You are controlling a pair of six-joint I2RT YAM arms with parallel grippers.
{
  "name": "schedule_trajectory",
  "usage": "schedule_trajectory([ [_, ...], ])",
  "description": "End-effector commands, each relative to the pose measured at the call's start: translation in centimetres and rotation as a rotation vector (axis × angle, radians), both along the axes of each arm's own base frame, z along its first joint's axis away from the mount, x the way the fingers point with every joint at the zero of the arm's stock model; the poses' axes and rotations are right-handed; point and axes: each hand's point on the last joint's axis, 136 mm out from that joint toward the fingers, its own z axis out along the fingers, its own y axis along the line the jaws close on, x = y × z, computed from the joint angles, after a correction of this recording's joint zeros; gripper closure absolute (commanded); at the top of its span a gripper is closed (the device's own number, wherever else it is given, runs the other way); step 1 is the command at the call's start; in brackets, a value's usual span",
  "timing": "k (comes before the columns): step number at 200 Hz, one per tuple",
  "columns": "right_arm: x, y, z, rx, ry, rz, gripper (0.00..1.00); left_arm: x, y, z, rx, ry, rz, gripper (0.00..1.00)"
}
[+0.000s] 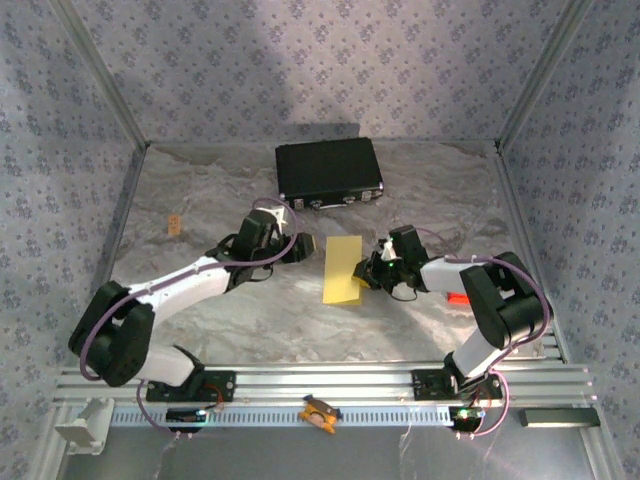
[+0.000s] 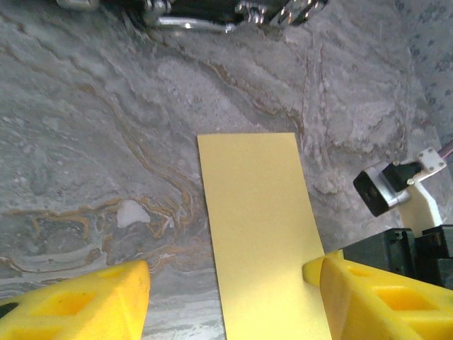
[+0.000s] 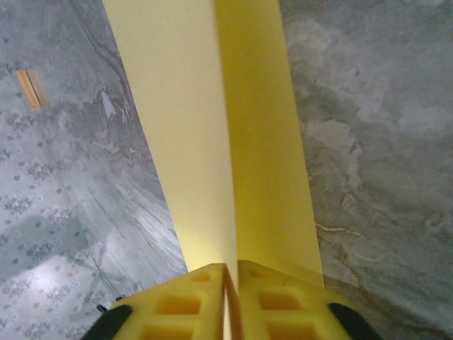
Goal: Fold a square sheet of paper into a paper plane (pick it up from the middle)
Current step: Fold the triangle a second time at the center of the table.
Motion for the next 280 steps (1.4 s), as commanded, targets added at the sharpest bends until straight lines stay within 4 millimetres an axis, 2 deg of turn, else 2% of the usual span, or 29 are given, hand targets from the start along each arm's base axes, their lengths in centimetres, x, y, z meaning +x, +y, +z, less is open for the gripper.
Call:
schedule_trajectory([
  [1,0.2,0.6,1.2,0.026,-0.024,0.058,0.81,0.2,1.1,3.5,-0.023,-0.130,0.044,0.34],
  [16,0.2,0.6,1.1,0.023,-0.028,0.081,0.79,0.0,1.8,5.0,-0.045,-0.189,0.066,0.27],
  [26,0.4,0.5,1.0,0.025,-0.029,0.091,0.78,-0.2,2.2,5.3,-0.045,-0.204,0.073,0.22],
  [60,0.8,1.1,1.0,0.056,-0.027,0.153,0.74,-0.9,2.7,5.2,-0.007,-0.170,0.043,0.13],
  [80,1.0,0.9,0.9,0.042,-0.030,0.167,0.74,-1.3,3.2,5.3,0.004,-0.174,0.012,0.01],
  [118,1.4,0.1,0.5,0.037,-0.017,0.175,0.74,-1.1,5.2,4.8,-0.029,-0.193,0.068,0.00],
  [135,1.4,0.1,0.5,0.048,-0.008,0.179,0.75,-1.3,4.8,4.9,-0.038,-0.197,0.032,0.00],
  [151,1.4,0.0,0.3,0.041,-0.004,0.180,0.80,-1.6,4.3,4.6,-0.020,-0.172,-0.013,0.00],
  [166,1.5,-0.1,0.2,0.043,0.000,0.179,0.84,-1.8,3.3,4.7,-0.056,-0.166,-0.056,0.00],
  [192,1.5,-0.1,0.5,0.052,0.009,0.176,0.90,-2.3,0.6,4.1,-0.066,-0.171,-0.151,0.12],
  [227,1.3,-0.2,1.2,0.050,0.013,0.175,0.91,-5.1,-4.7,0.5,0.238,-0.193,-0.372,0.26],
  [249,1.3,-0.4,1.2,0.025,0.017,0.178,0.91,-7.2,-7.8,-2.0,0.427,-0.230,-0.515,0.28],
  [280,1.3,-0.5,1.0,0.029,0.025,0.176,0.91,-8.9,-10.4,-4.3,0.591,-0.246,-0.616,0.27],
])
